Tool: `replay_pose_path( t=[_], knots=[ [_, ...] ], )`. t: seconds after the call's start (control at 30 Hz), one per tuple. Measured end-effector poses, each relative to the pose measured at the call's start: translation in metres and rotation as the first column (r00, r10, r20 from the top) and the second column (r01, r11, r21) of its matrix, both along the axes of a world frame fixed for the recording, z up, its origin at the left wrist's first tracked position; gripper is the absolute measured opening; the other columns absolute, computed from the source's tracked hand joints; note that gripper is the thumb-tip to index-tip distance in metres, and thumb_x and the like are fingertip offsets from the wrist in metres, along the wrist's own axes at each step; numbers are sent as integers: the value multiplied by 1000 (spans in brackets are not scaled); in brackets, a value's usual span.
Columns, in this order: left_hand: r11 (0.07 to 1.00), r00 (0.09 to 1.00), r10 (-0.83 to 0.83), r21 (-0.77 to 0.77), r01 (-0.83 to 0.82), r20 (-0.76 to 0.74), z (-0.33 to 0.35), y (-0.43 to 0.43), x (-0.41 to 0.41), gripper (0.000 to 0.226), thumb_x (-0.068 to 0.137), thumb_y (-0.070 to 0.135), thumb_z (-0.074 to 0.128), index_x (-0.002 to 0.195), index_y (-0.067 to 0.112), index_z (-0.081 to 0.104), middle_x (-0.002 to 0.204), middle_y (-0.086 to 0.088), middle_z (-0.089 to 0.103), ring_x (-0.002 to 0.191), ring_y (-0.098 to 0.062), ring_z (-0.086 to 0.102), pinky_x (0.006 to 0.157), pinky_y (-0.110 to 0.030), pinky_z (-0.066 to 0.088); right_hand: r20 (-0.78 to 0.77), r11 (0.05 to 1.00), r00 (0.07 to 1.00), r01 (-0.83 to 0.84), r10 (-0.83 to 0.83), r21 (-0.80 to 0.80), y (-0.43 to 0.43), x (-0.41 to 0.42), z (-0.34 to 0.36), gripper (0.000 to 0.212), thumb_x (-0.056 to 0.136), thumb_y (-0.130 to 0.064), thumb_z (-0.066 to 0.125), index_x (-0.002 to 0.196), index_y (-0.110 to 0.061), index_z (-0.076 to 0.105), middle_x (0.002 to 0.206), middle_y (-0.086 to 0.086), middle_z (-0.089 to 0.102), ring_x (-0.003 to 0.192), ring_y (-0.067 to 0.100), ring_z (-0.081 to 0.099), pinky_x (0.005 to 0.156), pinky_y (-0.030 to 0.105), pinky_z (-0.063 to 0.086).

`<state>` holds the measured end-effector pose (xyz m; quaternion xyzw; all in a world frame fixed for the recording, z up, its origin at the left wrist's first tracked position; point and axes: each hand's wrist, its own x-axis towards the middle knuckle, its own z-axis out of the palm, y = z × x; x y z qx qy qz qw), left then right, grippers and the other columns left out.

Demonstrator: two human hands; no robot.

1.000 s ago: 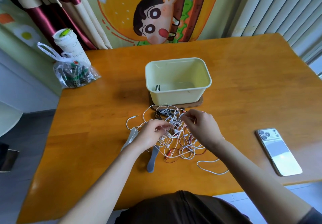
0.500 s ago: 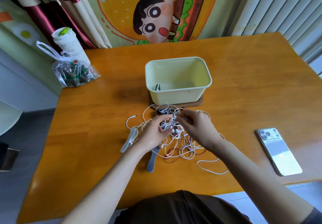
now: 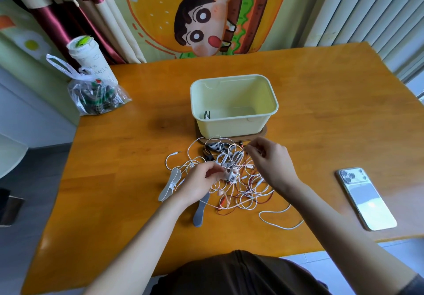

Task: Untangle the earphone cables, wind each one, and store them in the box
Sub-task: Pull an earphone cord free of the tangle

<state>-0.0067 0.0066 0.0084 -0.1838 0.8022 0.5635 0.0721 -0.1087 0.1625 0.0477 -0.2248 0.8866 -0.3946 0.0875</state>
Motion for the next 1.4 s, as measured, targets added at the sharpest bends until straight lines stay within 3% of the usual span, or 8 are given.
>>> replay_pose_path(
  t=[0.2,0.37,0.5,0.7,0.83,0.9,1.07,1.4],
  knots=[
    [995,995,99,-16,-99,-16,2,-2,3,12,99,17,47,96,24,56,93,5,63,86,-13,57,63,-11,44,-26,999,1000,3,-2,35,0,5,0,15,92,-26,57,83,-16,64,65,-6,60,56,6,51,50,22,37],
    [992,993,119,37,-119,5,-2,-2,3,13,99,14,46,90,20,52,92,-1,60,93,-18,58,87,-30,47,-28,999,1000,5,-4,31,0,4,0,15,92,-24,56,85,-15,66,71,-4,63,60,13,54,52,26,39],
    [973,975,217,84,-213,-41,-1,-2,2,16,101,9,40,89,15,50,86,-3,59,82,-13,57,73,-17,47,-25,1000,1000,15,-15,19,2,3,1,16,92,-25,56,87,-14,66,73,-2,65,61,15,55,54,30,43],
    [933,939,345,108,-343,-1,-9,-8,3,20,103,11,32,87,17,42,73,-6,61,62,-14,60,62,-21,48,-37,1000,999,22,-21,22,1,5,2,14,92,-25,56,84,-17,64,69,-10,59,56,7,48,50,21,36],
    [909,911,412,78,-409,-16,-15,-9,5,19,103,12,32,87,20,40,96,-12,63,73,-16,61,63,-19,48,-57,1000,998,0,1,18,-3,8,4,12,93,-26,56,84,-20,63,68,-12,57,54,3,47,48,17,33],
    [913,912,407,47,-405,-44,-13,-10,5,16,102,13,35,89,19,42,104,-7,61,77,-13,59,63,-18,48,-49,999,998,-44,45,28,-4,8,4,13,93,-27,56,84,-20,62,67,-13,56,53,3,47,48,18,34],
    [955,953,295,67,-290,-72,-1,-6,1,15,102,11,36,90,15,42,97,-1,65,48,-3,49,50,-16,41,107,915,924,-380,368,134,-7,14,4,13,93,-26,56,85,-21,64,66,-16,55,55,3,50,50,13,34],
    [959,959,228,-210,-192,167,-19,-11,9,10,99,10,42,93,12,51,79,9,61,73,0,53,53,-7,34,126,936,927,-349,353,-49,-5,14,22,13,91,-26,59,81,-19,65,49,-11,45,46,7,40,47,24,34]
  ],
)
